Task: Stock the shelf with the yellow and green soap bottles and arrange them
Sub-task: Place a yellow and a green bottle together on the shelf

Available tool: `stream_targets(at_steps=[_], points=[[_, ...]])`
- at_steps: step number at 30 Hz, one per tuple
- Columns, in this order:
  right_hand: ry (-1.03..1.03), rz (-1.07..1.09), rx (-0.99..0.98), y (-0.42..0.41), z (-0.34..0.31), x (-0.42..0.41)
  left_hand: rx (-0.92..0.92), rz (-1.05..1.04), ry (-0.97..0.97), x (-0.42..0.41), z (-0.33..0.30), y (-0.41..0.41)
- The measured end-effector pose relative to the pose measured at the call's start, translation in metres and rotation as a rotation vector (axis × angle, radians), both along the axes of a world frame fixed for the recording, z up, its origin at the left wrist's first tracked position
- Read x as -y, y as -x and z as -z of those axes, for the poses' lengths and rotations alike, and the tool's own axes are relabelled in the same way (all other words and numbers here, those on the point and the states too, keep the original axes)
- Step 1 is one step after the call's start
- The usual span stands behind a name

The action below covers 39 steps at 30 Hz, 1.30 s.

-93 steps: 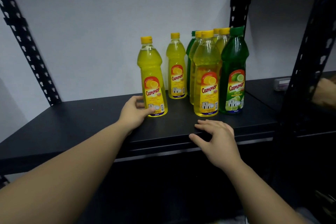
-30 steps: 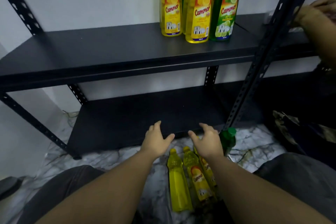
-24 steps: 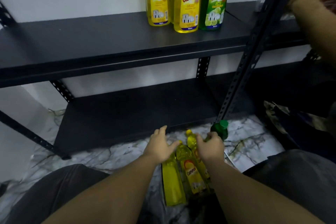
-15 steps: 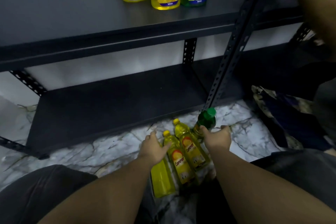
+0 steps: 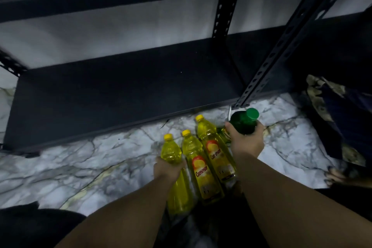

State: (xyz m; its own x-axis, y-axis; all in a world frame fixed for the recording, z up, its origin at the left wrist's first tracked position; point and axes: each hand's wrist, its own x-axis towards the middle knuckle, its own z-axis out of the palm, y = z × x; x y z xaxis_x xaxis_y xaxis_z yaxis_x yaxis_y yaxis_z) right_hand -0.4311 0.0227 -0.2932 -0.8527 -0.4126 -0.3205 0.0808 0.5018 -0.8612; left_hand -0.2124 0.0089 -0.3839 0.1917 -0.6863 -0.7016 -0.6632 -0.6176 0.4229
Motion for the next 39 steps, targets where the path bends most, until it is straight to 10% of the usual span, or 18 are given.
stream_targets(at_steps=[17, 39], points=[[0.048, 0.015, -0.143, 0.008, -0.018, 0.004, -0.129, -0.043, 0.331, -0.002, -0.030, -0.011], [0.552, -0.235, -0.256, -0.079, -0.242, -0.011, -0.485, -0.099, 1.061, 0.000, -0.300, -0.048]])
